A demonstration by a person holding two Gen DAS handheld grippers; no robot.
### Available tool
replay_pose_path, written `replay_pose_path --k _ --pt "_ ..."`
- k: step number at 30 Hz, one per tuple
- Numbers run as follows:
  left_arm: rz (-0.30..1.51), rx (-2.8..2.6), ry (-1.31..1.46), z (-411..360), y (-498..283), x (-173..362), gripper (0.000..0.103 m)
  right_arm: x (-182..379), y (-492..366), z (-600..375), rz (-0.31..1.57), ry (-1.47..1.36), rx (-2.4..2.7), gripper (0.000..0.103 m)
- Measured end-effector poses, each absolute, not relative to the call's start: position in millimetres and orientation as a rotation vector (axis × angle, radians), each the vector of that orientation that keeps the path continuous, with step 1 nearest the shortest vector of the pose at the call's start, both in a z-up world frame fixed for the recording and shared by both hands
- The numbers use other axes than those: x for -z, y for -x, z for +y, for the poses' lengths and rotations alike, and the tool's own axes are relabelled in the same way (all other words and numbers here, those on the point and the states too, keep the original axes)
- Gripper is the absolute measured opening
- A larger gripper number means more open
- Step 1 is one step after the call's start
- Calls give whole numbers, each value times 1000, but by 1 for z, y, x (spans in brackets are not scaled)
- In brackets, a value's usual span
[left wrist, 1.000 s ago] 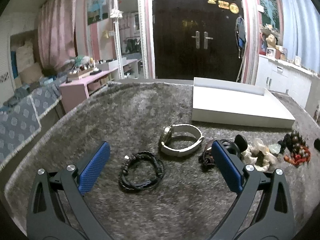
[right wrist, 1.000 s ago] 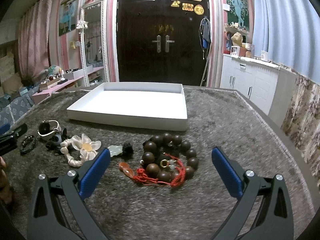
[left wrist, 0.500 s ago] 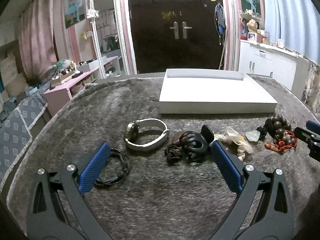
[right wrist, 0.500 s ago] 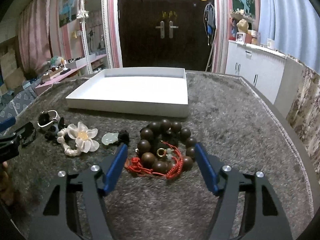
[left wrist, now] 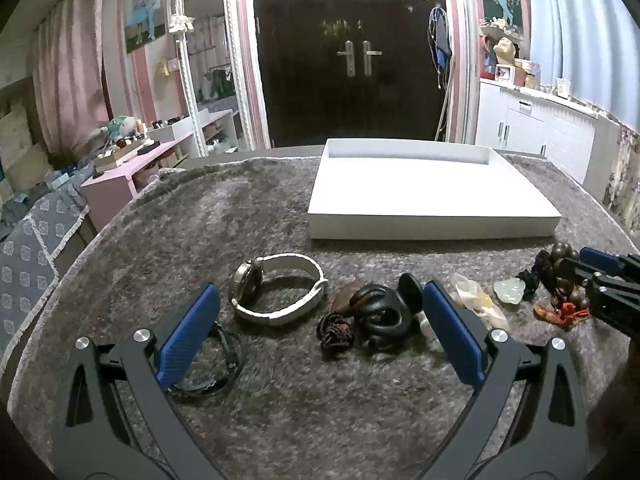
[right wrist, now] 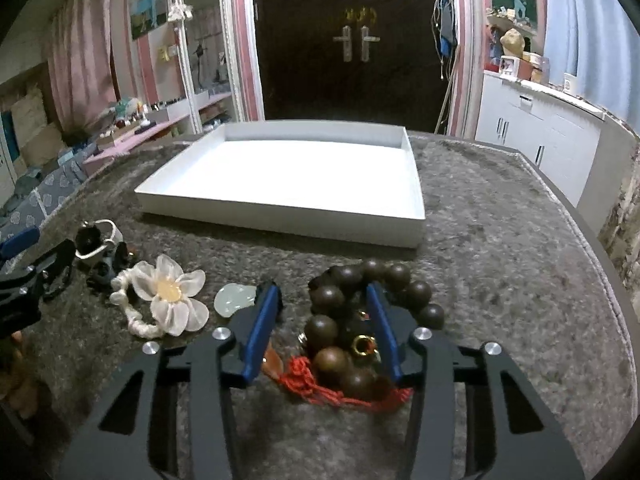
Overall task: Organize jewelry
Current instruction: 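Grasp the black hair claw clip with the left tool while the right tool grasps the dark bead bracelet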
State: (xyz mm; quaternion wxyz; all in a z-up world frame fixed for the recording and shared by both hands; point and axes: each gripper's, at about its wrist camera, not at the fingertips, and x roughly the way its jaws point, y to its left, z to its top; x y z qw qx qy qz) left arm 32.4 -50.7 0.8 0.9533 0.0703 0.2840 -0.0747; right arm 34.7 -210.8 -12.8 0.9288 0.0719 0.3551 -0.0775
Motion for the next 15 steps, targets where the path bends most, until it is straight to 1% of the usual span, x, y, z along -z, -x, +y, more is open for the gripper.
replay_pose_path --k 3,5,7,8,10,15 --pt "590 156 -139 -50 -40 2 100 20 -44 -211 768 -153 164 42" --pt "593 159 -137 -50 -43 4 100 24 -48 -212 793 -165 158 36" --pt "601 166 -132 -51 -46 6 100 25 -51 -213 808 -165 165 34" --pt "607 171 -128 -51 -48 7 100 27 -52 -214 815 -165 165 28" --pt "616 188 -125 -54 -50 9 100 30 -55 -216 833 -175 159 22" --pt "625 217 -139 -62 -51 14 100 29 -55 -213 828 -174 154 21"
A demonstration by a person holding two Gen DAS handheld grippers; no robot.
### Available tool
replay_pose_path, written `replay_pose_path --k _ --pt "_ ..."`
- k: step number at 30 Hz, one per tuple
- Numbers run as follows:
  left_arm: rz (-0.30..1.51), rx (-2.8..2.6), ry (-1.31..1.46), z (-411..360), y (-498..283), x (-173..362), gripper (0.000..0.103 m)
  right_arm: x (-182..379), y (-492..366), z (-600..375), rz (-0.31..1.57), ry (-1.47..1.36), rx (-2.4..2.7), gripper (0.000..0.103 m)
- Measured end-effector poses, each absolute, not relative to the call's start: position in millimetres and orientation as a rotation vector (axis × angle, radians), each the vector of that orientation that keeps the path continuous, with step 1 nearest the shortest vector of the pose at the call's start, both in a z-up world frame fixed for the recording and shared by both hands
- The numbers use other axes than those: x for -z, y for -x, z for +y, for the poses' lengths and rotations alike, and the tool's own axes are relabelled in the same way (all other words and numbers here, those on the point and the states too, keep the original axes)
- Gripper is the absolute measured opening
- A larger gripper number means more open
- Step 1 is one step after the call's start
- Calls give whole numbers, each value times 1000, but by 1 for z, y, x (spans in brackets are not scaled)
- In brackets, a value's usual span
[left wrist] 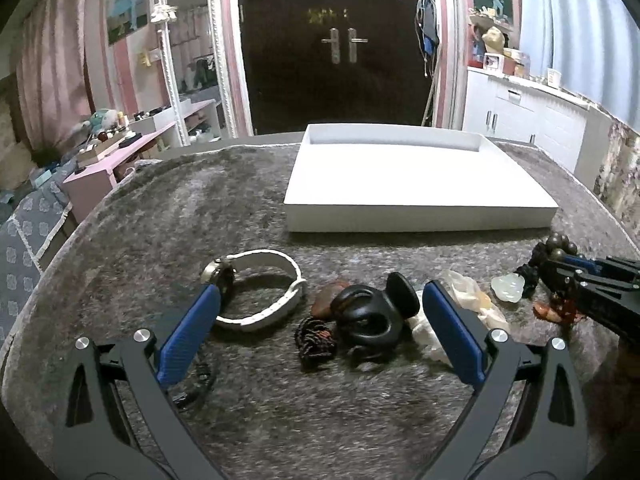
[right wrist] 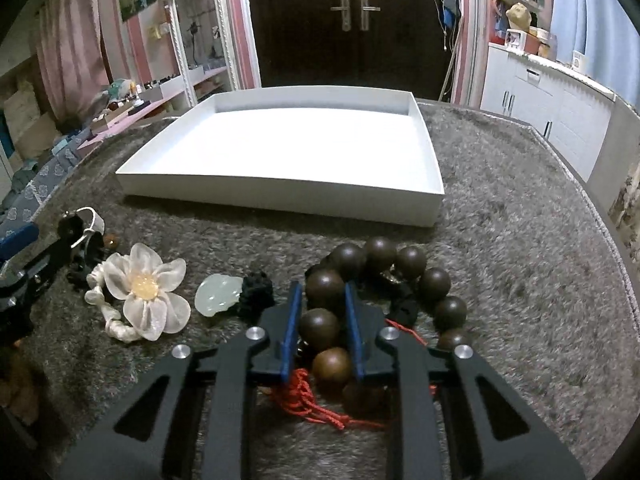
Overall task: Organize jewelry
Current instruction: 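Grasp the black hair claw clip with the left tool while the right tool grasps the dark bead bracelet, then carry the claw clip with the left tool while the right tool carries the bracelet to the tray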
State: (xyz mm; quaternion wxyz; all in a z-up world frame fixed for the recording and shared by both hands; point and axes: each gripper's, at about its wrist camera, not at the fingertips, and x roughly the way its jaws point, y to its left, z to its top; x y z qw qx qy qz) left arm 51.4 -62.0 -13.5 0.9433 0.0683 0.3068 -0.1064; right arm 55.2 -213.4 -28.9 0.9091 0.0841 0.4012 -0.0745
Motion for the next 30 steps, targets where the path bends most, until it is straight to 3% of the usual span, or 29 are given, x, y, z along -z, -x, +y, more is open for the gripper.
replay_pose_path --k 12,20,26,30 --pt "661 252 -131 -82 -60 15 99 27 -52 -216 808 -193 134 21" --pt "716 240 -110 -94 -73 25 85 27 -52 -222 793 -232 107 21" --pt "762 254 -119 -106 -83 37 54 28 -52 -227 789 -265 82 21" --pt "786 247 -114 -109 -89 42 51 30 -52 -229 786 -275 72 21"
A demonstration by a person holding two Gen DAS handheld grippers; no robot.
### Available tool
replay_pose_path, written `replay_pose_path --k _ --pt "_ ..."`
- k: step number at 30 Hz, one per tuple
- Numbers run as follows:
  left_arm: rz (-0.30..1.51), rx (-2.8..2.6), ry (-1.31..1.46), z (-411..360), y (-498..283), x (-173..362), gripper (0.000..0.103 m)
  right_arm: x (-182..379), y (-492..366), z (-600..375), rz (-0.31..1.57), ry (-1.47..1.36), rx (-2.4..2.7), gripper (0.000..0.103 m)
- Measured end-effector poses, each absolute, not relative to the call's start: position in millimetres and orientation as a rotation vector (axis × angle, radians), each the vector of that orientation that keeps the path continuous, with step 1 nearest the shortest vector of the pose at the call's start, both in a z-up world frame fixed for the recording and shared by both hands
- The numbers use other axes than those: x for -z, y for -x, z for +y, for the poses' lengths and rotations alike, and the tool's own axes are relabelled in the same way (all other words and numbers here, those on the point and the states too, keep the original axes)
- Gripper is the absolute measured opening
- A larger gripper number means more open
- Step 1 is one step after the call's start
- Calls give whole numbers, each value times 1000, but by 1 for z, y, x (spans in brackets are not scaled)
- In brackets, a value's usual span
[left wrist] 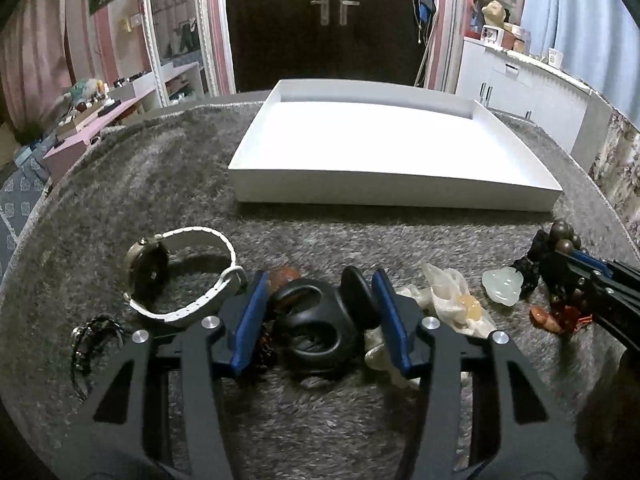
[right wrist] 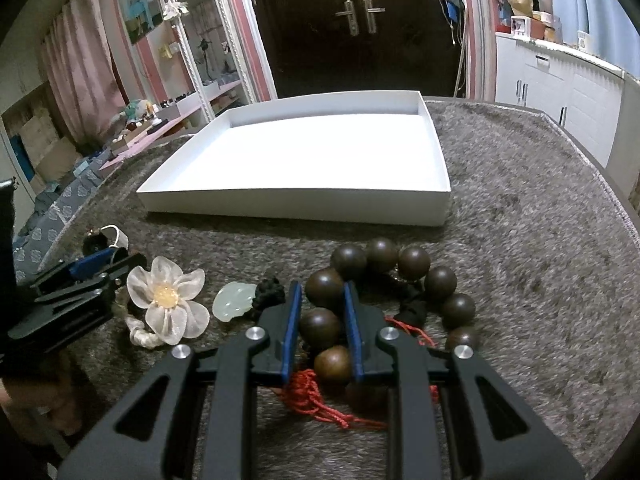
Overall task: Organize jewelry
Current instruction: 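Carry the claw clip with the left tool while the right tool carries the bracelet to the tray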
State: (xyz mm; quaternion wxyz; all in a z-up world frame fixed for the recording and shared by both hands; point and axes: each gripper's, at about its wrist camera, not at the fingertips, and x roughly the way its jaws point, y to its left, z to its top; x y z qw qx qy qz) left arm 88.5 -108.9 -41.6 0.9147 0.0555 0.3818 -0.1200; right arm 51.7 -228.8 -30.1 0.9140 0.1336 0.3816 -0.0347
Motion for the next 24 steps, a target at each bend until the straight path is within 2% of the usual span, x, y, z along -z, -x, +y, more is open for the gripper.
replay_pose_path --k 3,9,24 --pt "810 231 -112 -110 -91 46 53 31 -52 -230 783 -281 66 21" --pt "811 229 -134 -114 -87 48 50 31 -53 -230 782 -281 64 21" --pt "758 264 -50 -89 -67 26 50 26 -43 -225 754 -248 95 21"
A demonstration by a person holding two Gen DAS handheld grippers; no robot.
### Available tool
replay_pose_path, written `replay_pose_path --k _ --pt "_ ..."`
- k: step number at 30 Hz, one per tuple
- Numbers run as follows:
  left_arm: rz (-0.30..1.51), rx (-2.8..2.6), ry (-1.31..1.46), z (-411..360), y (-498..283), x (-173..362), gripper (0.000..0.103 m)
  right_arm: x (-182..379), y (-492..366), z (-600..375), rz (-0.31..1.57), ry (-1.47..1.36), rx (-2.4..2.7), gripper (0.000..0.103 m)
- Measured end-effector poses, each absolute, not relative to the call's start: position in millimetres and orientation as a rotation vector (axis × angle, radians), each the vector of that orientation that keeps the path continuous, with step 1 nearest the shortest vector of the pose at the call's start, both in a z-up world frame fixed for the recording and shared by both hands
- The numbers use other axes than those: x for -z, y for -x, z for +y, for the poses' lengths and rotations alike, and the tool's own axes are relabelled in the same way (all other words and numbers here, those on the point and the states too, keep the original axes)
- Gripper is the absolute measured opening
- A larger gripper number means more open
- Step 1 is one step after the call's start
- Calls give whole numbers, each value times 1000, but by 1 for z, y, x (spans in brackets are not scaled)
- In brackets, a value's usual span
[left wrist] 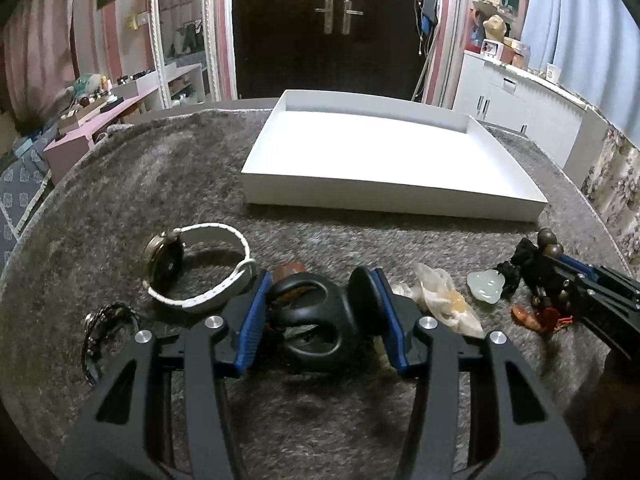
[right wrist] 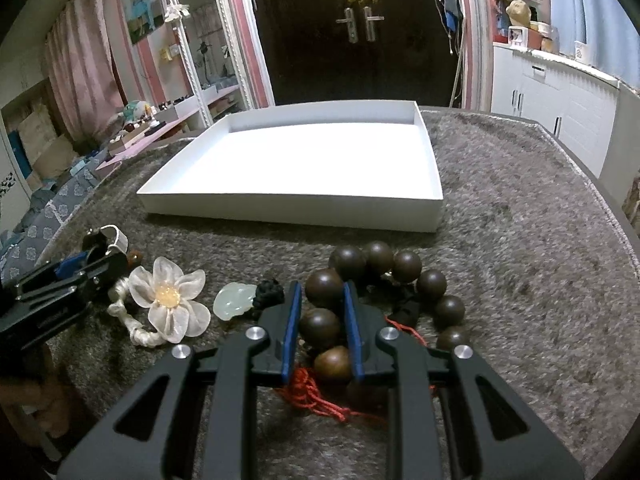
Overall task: Organize jewelry
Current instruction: 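Carry the claw clip with the left tool while the right tool carries the bracelet to the tray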
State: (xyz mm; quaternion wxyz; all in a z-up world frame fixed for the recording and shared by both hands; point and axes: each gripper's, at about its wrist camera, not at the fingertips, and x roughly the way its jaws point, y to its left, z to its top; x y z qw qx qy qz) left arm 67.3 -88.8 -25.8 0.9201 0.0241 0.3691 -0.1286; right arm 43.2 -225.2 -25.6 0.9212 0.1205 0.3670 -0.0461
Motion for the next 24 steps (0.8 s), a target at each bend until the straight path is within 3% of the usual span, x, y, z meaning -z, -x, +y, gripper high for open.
replay_pose_path --k 24 --pt "605 265 -31 -55 -28 -37 50 -59 4 -242 520 -300 66 19"
